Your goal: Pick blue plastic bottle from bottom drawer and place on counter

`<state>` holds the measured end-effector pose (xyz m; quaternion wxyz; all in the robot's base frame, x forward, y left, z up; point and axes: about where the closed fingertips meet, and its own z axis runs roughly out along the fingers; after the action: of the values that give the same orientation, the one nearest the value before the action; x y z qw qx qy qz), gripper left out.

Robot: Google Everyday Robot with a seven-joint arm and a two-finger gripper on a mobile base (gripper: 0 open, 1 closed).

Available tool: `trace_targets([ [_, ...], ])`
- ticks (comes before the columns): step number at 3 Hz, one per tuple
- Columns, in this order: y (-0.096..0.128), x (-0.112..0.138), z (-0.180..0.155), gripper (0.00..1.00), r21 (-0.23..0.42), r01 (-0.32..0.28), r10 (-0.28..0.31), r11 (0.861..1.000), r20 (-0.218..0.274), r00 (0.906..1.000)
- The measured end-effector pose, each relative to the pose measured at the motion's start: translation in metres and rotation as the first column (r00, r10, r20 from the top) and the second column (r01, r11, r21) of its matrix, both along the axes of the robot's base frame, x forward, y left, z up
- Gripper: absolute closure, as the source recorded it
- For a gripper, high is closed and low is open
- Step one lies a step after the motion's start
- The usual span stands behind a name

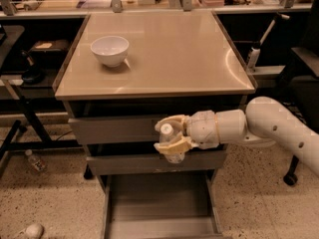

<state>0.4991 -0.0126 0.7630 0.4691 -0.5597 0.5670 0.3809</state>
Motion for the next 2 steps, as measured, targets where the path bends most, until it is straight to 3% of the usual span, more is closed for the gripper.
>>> trace_targets([
  [1, -0.0026, 0.0059, 0.0386, 1.00, -0.008, -0.028, 0.028, 1.000, 0.017, 0.9995],
  [2, -0.0026, 0.0060, 0.0389, 1.00, -0.008, -0.028, 0.028, 1.000, 0.018, 0.9995],
])
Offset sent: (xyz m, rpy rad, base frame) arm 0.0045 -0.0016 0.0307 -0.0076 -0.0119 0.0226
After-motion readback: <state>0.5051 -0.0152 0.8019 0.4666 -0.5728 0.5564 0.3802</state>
